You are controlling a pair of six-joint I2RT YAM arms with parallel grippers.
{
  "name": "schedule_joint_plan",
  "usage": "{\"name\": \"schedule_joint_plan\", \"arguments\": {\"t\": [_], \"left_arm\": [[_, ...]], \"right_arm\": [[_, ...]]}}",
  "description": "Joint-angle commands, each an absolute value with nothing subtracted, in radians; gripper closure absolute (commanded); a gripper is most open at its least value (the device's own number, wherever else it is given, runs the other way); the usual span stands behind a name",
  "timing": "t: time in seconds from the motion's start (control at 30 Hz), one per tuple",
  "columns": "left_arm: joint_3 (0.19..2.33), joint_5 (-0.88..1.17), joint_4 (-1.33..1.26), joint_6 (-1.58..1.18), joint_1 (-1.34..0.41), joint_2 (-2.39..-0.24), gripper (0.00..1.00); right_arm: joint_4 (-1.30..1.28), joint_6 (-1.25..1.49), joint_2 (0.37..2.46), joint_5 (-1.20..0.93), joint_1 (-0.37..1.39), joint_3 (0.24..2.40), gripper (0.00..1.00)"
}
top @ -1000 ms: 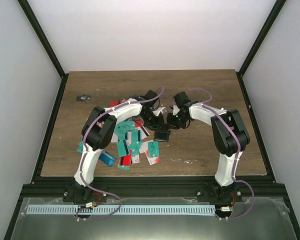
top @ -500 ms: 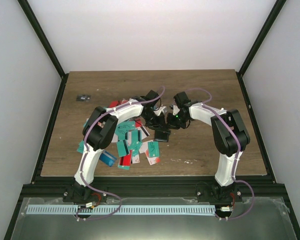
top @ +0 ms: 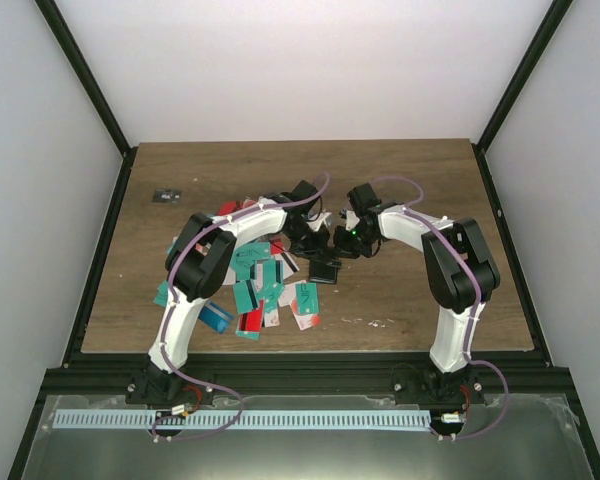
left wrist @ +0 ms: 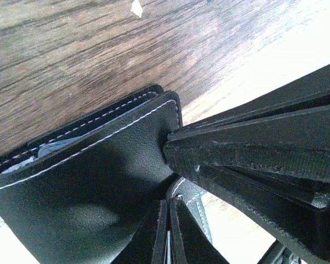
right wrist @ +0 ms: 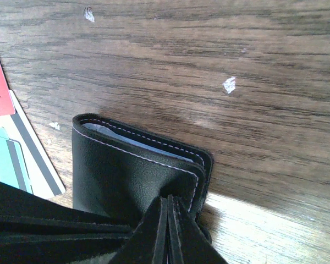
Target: Put the credit cards into the card holder
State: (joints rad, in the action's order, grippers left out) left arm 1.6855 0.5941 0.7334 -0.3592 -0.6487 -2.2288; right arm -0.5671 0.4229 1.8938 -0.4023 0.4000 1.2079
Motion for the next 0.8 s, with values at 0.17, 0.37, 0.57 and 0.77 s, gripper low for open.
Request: {"name": "schedule_joint_plan", "arguments": {"t": [0.17,0.37,0.57,0.77], "left_arm": [[1.702,0.547,0.759,-0.346,-0.652,-2.240,0.96],[1.721,0.505,0.790,-0.324,-0.652,-2.246,0.96],[1.723,0.468,0.810,-0.311,-0.652,-2.249,0.96],[1.722,0.481,0.820,-0.297,-0.660,-2.256,0.96]], "right_arm": [[-0.584,0.411,1.923,-0.393,0.390,1.183,0.97],[-0.584,0.410,1.925,-0.393,0.390,1.178,0.97],[-0.586,0.409,1.926,-0.391,0.391,1.180,0.97],[-0.586,0.411,1.928,-0.392,0.390,1.181,0.97]]}}
